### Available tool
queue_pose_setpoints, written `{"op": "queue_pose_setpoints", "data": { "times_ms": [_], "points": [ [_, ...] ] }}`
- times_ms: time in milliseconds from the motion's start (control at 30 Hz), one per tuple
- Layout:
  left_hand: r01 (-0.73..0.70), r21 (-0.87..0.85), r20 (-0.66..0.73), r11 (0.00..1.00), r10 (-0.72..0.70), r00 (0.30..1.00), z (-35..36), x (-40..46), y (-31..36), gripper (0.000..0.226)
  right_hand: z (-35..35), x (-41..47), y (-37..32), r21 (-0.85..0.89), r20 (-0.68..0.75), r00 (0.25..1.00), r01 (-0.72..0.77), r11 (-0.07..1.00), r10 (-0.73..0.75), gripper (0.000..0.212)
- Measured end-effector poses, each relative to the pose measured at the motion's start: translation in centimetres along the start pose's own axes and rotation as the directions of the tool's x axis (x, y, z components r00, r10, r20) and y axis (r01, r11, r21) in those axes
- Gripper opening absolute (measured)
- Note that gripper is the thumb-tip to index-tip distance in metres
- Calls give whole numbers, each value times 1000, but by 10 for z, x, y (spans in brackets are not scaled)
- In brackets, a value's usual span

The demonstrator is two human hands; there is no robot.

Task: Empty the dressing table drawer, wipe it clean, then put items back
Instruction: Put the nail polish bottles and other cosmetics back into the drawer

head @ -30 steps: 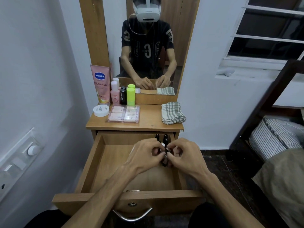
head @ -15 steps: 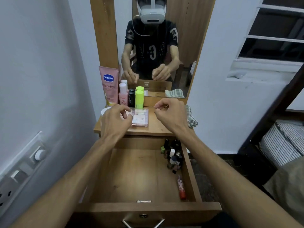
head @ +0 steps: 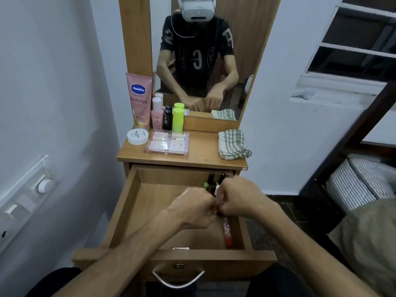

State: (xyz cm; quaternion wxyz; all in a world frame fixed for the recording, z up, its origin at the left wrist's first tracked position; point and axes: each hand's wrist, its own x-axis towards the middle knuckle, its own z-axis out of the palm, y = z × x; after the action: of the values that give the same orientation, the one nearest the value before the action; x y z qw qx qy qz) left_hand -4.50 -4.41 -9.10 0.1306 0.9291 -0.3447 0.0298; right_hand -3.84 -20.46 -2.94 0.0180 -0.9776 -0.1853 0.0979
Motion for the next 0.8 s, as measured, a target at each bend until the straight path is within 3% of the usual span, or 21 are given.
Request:
{"op": "queue_pose_setpoints", "data": {
  "times_ms": [133, 233, 367, 533, 800],
  "points": [
    [75, -88, -155, 993, -88, 984, 7, 6, 1, 13, 17, -27, -3, -176, 133, 987, 118, 977, -95, 15],
    [86, -166, -310, 982, -134, 941, 12, 7, 0, 7, 31, -35, -1, -305, 67, 982, 191, 933, -179, 7],
    [67, -172, -347, 983, -124, 930, 14, 8, 0, 7, 47, -30, -2, -457, 65, 966, 251, 853, -249, 21],
    [22, -191, -360, 981, -91, 928, 16, 6, 4, 19, 51, -25, -2, -468, 113, 947, 317, 825, -301, 24],
    [75, -252, -450, 965, -185, 874, 12, -1, -5, 19, 47, -28, -1, -442, 77, 936, 341, 830, -344, 23]
  ]
}}
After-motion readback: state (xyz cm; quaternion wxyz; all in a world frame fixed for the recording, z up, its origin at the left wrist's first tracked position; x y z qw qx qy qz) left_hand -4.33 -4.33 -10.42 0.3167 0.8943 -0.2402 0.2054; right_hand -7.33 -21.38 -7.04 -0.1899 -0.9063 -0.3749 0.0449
